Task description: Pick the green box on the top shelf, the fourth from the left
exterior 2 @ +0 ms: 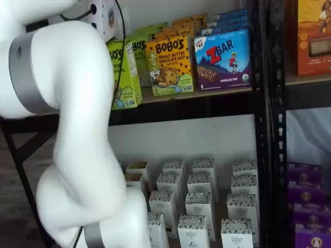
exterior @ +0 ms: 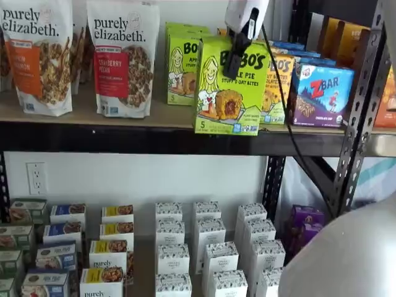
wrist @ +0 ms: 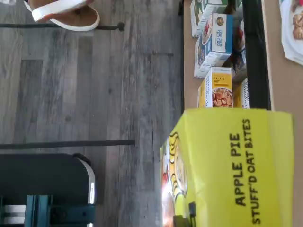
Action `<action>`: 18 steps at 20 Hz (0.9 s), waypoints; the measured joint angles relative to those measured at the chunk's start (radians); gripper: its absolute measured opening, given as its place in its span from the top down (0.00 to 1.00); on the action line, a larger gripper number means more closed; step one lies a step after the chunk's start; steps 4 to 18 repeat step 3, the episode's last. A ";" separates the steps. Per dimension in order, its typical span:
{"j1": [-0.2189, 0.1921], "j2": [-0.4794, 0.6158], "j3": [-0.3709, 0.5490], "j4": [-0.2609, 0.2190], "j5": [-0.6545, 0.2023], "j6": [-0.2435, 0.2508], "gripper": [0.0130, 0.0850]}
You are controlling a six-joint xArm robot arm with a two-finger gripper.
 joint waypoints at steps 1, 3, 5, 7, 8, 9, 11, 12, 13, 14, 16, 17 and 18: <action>-0.002 -0.010 0.010 0.000 -0.001 -0.002 0.78; -0.005 -0.027 0.028 -0.003 -0.002 -0.006 0.78; -0.005 -0.027 0.028 -0.003 -0.002 -0.006 0.78; -0.005 -0.027 0.028 -0.003 -0.002 -0.006 0.78; -0.005 -0.027 0.028 -0.003 -0.002 -0.006 0.78; -0.005 -0.027 0.028 -0.003 -0.002 -0.006 0.78; -0.005 -0.027 0.028 -0.003 -0.002 -0.006 0.78; -0.005 -0.027 0.028 -0.003 -0.002 -0.006 0.78; -0.005 -0.027 0.028 -0.003 -0.002 -0.006 0.78; -0.005 -0.027 0.028 -0.003 -0.002 -0.006 0.78; -0.005 -0.027 0.028 -0.003 -0.002 -0.006 0.78; -0.005 -0.027 0.028 -0.003 -0.002 -0.006 0.78; -0.005 -0.027 0.028 -0.003 -0.002 -0.006 0.78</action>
